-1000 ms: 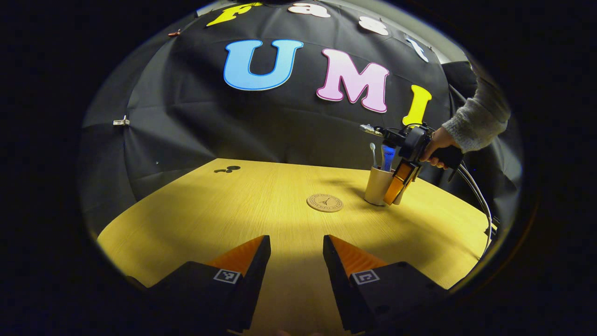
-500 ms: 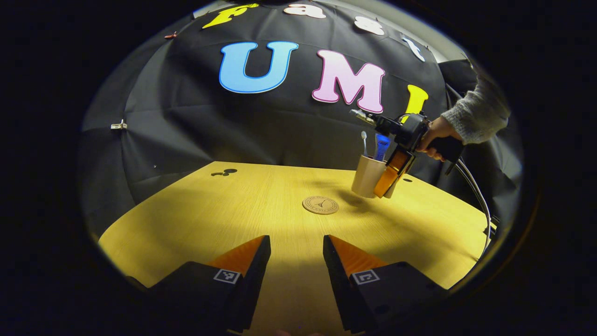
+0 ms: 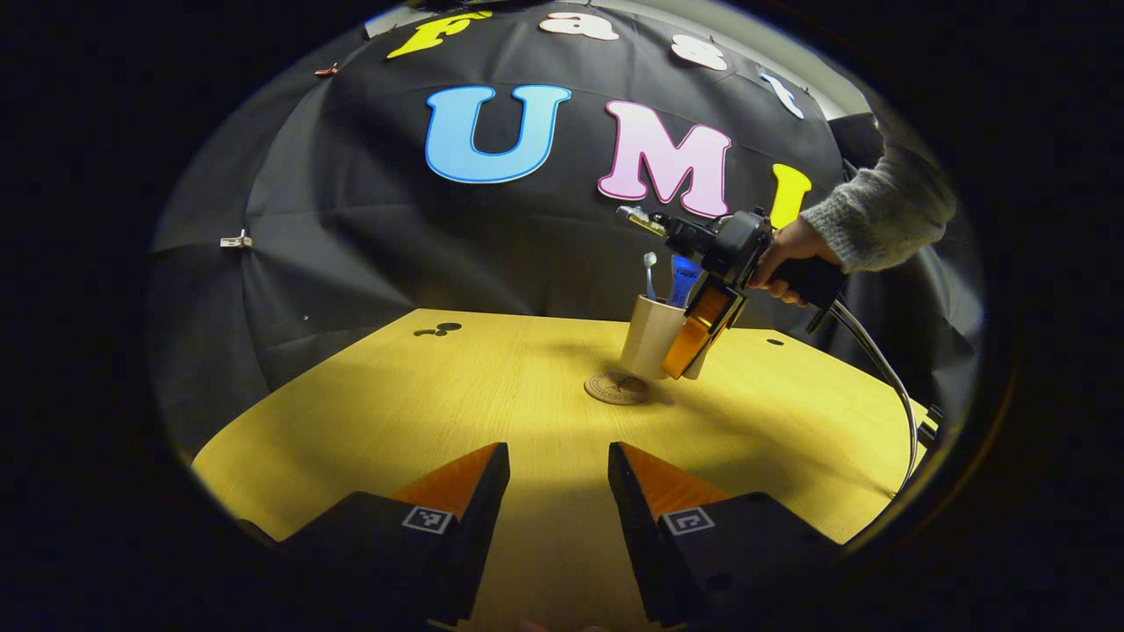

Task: Put the toothbrush and toothpaste on the desktop into the cup, then pick up the cup and place it on the coaster on the desktop.

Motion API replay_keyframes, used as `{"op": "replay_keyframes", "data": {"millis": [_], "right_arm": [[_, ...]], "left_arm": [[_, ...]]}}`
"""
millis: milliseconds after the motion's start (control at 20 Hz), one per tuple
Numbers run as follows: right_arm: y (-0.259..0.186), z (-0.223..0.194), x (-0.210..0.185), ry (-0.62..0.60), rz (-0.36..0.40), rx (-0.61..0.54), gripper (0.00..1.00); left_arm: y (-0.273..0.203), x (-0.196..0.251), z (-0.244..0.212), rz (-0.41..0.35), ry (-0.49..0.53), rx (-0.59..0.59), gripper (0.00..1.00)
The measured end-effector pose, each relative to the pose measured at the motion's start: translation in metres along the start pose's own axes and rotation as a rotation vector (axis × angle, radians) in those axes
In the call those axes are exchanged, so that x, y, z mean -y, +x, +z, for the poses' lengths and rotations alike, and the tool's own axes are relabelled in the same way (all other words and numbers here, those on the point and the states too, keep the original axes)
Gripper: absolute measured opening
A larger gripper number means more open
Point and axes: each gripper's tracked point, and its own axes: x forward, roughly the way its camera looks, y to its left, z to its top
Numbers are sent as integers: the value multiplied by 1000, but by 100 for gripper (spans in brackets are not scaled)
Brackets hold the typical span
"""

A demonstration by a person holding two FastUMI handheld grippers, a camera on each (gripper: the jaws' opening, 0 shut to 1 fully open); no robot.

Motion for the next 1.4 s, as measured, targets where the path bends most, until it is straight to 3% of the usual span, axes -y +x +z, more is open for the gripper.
{"op": "replay_keyframes", "data": {"millis": [750,800,850,900,1000,1050,1100,1400], "right_arm": [[38,9,-21,-69,-15,-89,28],[36,9,-20,-76,-25,-94,23],[34,7,-19,-84,-37,-98,29],[31,5,-17,-93,-48,-99,24],[27,5,-14,-100,-62,-97,31],[28,7,-14,-98,-64,-93,26],[24,8,-12,-97,-75,-88,32],[-4,11,-8,-94,-85,-34,43]], "left_arm": [[-3,-28,-6,34,-52,-1,72],[-4,-28,-5,35,-52,0,72],[-4,-28,-4,35,-52,3,72],[-4,-29,-2,37,-52,5,72],[-6,-31,-2,40,-54,8,72],[-7,-33,-3,43,-56,6,72],[-8,-34,-3,46,-58,5,72],[-8,-29,-1,45,-52,3,75]]}}
